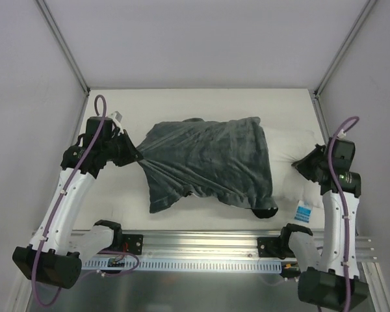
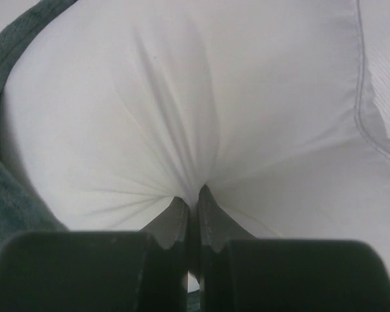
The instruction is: Remove the pillowcase from the pillow
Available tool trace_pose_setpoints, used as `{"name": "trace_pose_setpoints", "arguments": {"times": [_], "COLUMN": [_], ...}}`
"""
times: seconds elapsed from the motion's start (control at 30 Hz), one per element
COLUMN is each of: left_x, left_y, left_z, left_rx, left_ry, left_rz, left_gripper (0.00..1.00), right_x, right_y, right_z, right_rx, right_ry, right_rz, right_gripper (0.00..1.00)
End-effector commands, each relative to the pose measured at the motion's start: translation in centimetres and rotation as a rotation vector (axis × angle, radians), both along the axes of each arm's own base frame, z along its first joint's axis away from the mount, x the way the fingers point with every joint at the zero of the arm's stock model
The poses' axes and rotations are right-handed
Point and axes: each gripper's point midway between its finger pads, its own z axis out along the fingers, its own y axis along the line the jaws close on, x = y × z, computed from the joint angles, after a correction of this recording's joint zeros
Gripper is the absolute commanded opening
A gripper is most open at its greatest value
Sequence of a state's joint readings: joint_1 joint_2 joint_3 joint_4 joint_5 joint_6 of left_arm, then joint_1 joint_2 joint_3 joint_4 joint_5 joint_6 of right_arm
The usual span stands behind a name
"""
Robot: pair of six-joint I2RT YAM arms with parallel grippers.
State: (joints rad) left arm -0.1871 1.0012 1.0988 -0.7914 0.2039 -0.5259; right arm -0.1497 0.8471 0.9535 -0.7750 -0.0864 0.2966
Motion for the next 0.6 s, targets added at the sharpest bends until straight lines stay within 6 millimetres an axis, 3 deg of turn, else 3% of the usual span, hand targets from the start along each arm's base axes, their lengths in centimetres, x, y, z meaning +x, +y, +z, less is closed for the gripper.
{"name": "trace_pose_setpoints", "arguments": {"times": [0.0, 0.1, 0.27, 0.43, 0.57], "left_x": [0.4, 0.5, 1.2, 1.7, 2.4], "left_y": [3.9, 5.3, 8.7, 11.1, 10.4], "left_z": [1.5, 1.5, 3.2, 5.7, 4.3], "left_rx": [0.119, 0.119, 0.077, 0.059, 0.021], "left_ry": [-0.051, -0.044, -0.078, -0.138, -0.093], "left_rz": [0.097, 0.153, 0.300, 0.386, 0.345], "left_gripper": [0.00, 0.00, 0.00, 0.00, 0.00], "right_x": [-1.3, -1.6, -1.1, 0.0, 1.7], "right_y": [-4.5, -4.8, -5.3, -5.4, -5.2], "right_z": [0.1, -1.2, -1.2, 0.5, 3.1], "right_rx": [-0.019, 0.024, 0.058, 0.101, 0.152], "right_ry": [0.003, 0.033, 0.022, -0.023, -0.101], "right_rz": [-0.151, -0.164, -0.202, -0.211, -0.217], "right_gripper": [0.01, 0.01, 0.01, 0.01, 0.01]}}
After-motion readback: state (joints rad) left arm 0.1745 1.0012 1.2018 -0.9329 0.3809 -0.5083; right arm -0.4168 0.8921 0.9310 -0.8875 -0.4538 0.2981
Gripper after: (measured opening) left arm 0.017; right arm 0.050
